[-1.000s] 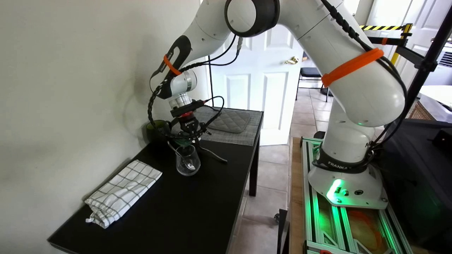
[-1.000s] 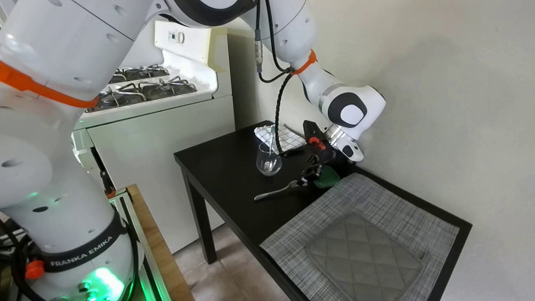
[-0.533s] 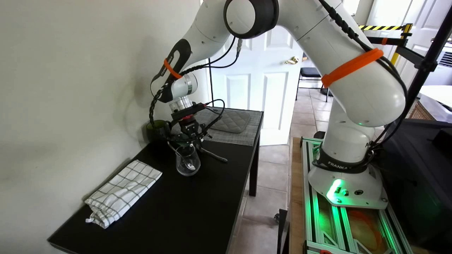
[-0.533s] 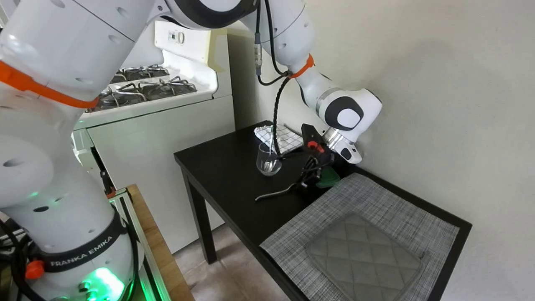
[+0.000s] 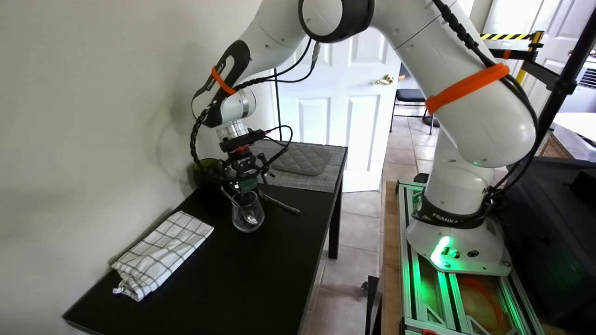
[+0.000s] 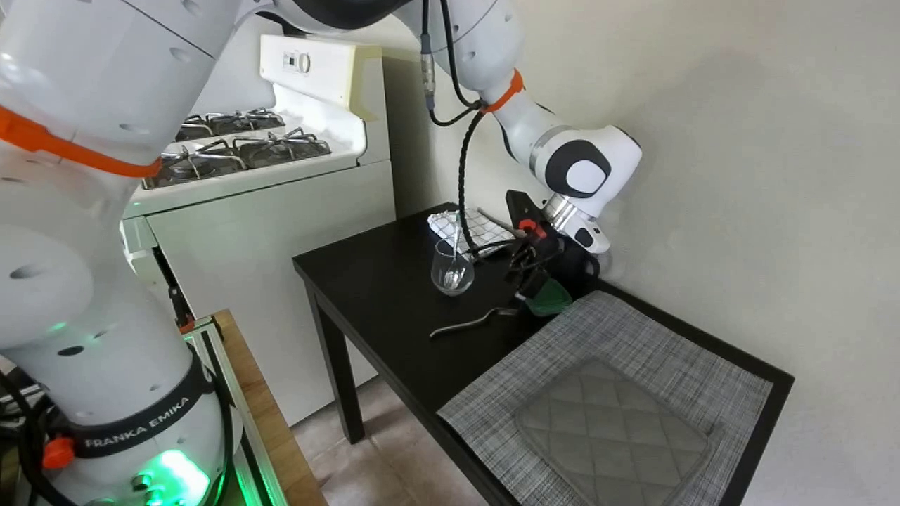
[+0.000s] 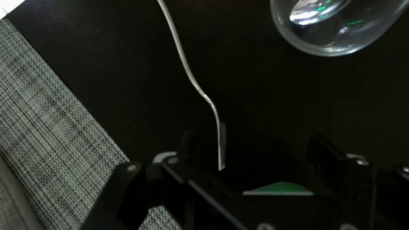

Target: Take the fork and spoon out of the glass cup

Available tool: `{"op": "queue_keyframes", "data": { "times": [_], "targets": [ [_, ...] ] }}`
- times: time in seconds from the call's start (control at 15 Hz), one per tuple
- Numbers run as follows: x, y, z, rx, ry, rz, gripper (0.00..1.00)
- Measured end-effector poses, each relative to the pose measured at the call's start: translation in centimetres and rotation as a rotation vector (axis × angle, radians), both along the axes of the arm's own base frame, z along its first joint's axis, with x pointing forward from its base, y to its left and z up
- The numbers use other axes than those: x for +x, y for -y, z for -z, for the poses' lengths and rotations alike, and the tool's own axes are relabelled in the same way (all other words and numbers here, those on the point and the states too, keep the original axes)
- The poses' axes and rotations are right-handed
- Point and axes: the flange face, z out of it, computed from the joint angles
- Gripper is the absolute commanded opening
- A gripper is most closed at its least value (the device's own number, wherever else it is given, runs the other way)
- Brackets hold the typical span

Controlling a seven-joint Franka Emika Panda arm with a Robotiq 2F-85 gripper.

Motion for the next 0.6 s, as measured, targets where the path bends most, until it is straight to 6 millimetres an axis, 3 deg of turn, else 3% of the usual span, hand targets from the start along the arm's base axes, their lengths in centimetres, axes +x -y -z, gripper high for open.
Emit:
{"op": "queue_keyframes", "data": {
  "times": [0.27,0.6],
  "targets": [
    [0.9,-1.7,-4.3,0.003,0.059,-0.023,1.00],
    [0.3,-4.3,-9.9,0.019,0.061,-0.044,1.00]
  ]
}}
